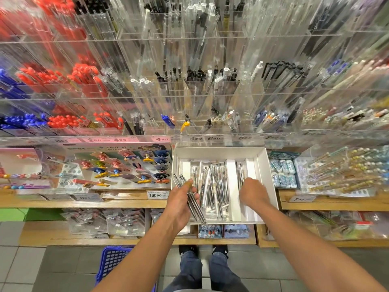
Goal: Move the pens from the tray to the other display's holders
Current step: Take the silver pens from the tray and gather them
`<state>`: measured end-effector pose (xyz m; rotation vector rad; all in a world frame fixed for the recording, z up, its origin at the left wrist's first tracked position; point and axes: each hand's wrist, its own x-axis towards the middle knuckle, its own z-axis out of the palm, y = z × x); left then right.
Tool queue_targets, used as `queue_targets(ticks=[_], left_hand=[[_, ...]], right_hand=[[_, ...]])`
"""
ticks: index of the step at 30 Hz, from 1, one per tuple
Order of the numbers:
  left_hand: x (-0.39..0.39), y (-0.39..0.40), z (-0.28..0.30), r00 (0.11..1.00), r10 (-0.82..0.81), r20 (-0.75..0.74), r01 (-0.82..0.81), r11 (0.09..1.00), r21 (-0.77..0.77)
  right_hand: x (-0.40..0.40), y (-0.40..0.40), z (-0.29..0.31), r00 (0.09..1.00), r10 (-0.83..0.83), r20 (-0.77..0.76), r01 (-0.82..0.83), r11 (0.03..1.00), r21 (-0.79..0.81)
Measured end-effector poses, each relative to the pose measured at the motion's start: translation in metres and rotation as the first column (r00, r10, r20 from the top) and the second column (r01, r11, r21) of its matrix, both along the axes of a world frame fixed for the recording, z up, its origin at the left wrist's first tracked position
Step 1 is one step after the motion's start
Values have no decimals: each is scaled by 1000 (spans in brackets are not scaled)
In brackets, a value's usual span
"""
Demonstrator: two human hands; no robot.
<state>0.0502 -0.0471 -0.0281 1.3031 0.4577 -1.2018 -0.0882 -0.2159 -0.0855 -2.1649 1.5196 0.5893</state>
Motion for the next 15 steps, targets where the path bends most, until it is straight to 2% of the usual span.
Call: queue_targets(ticks=[7, 15], left_hand=[[0, -1, -3, 1000, -12, 6, 12, 1000, 29], [-2, -3, -6, 999, -35, -4, 35, 999, 20]], right_hand=[[6, 5, -20, 966, 170, -197, -185, 981, -61], [9, 1, -21, 985, -9, -171, 20, 998, 62]])
